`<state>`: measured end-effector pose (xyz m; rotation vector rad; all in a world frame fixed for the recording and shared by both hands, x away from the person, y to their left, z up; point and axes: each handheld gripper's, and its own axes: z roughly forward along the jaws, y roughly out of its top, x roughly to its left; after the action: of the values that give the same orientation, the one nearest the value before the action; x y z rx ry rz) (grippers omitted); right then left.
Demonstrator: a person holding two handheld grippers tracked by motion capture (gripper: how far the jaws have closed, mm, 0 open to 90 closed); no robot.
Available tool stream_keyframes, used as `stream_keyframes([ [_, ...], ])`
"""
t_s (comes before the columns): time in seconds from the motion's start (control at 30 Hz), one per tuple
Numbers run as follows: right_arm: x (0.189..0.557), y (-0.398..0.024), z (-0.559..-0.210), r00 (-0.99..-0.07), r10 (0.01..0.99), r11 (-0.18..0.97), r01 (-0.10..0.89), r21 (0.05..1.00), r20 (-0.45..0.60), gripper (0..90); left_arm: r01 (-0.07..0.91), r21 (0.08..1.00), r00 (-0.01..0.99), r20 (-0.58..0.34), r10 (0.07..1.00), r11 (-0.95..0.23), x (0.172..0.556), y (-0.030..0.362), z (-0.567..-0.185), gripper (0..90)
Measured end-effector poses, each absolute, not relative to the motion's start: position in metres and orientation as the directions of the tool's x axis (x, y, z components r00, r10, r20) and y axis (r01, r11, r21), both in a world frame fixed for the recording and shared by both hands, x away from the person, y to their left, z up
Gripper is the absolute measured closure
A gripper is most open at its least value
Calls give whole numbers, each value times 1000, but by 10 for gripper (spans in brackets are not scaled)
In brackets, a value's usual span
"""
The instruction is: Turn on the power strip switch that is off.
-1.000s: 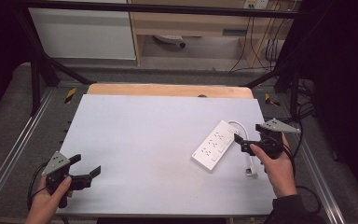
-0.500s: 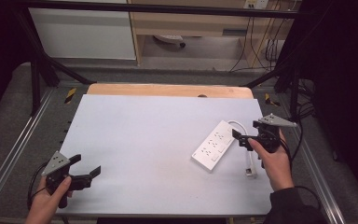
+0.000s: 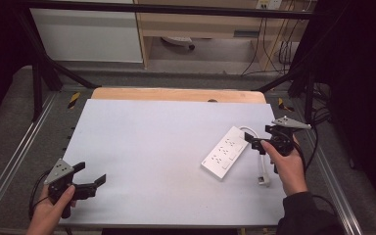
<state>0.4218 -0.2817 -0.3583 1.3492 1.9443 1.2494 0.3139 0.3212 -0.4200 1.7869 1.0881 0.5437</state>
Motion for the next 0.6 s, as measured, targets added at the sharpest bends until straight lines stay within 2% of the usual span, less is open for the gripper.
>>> stream_keyframes([
  [0.43, 437, -277, -365, -403, 909, 136, 519, 844, 102, 130, 438, 883, 508, -92, 857, -165, 314, 321, -420, 58],
  [0.6, 445, -273, -372, -396, 914, 164, 549, 819, 82, 218, 437, 884, 508, -90, 856, -167, 314, 321, -420, 58],
])
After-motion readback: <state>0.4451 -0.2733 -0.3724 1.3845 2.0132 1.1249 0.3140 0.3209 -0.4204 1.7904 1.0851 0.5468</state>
